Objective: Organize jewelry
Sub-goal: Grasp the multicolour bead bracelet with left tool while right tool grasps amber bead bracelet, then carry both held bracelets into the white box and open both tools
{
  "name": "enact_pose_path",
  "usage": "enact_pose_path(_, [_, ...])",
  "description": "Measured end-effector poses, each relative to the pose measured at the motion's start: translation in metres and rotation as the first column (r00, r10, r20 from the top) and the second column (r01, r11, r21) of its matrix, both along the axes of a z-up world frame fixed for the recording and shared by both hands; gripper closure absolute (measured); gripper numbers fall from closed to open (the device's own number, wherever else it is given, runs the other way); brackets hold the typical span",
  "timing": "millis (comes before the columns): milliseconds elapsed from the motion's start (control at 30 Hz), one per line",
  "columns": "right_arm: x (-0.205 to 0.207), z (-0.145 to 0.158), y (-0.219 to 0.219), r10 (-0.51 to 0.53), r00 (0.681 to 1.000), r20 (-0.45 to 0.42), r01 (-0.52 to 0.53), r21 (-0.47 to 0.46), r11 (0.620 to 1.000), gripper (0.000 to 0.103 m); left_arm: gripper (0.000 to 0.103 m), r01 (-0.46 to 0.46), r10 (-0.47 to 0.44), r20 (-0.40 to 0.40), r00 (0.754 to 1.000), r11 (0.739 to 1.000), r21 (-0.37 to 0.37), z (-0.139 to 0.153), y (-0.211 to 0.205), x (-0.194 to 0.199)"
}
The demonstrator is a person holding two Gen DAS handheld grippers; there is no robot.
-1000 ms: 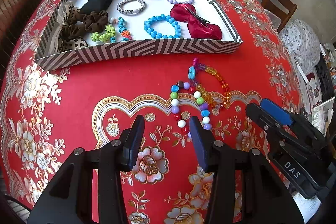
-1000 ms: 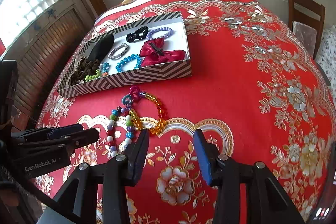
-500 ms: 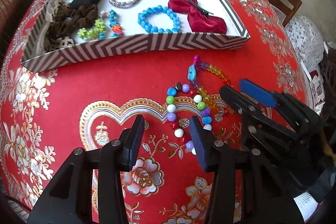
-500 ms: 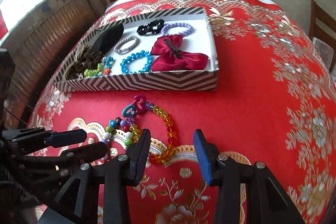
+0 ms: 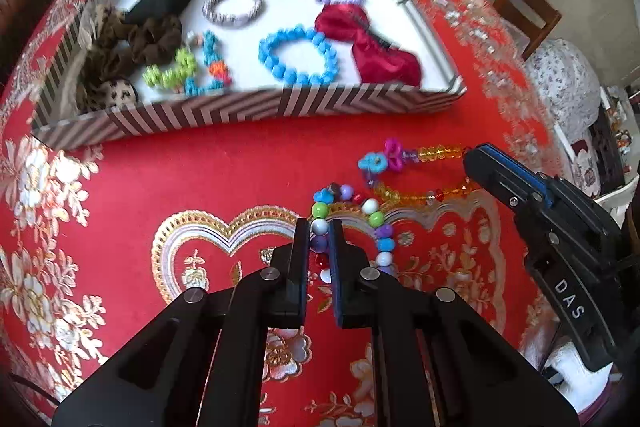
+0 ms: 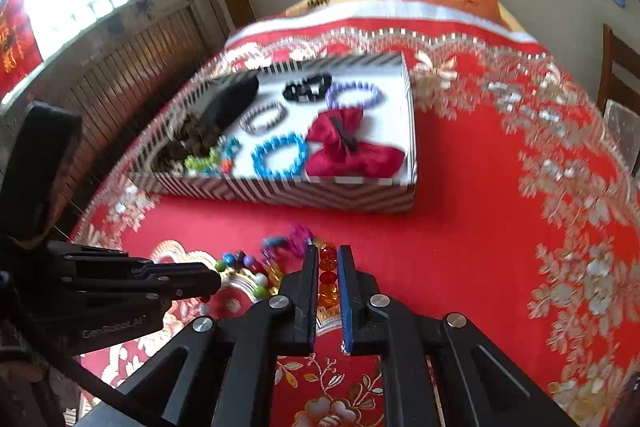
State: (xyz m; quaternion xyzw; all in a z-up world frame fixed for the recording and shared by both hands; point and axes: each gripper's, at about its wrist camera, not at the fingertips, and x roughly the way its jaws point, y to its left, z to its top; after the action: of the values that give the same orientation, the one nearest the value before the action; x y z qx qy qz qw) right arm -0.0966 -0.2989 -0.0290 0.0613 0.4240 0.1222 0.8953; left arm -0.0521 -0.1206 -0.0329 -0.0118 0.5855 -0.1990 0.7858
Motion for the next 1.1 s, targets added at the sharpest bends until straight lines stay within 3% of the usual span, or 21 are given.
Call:
enact_pose_path(400, [-0.002, 0.058, 0.001, 0.023, 0.995, 0.095, -0.025, 0.017, 1.0, 0.095, 0.095, -0.02, 0.027, 0.131, 0.991, 0.998, -0.055, 0.072, 0.033, 0.013])
enact_pose_path(667, [0.007, 0.09, 0.008, 0.059, 0.987, 0.152, -0.06, 0.001, 0.998, 0.095, 0.095, -0.061, 0.07, 0.206, 0.976, 0.997, -0.053, 0.101, 0.05, 0.04])
enact_pose_path(867, [0.033, 0.102, 0.016, 0.088, 0.982, 0.168, -0.086, -0.018, 0.996, 0.095, 0.095, -0.094, 0.1, 0.233, 0.967, 0.995, -0.039, 0.107, 0.05, 0.07])
enact_pose_path(1100, [0.079, 0.099, 0.016, 0.093, 0.985, 0.142, -0.095, 0.005, 0.995, 0.095, 0.095, -0.129, 0.131, 0.199, 0.971, 0.991, -0.02, 0.088, 0.039, 0.122])
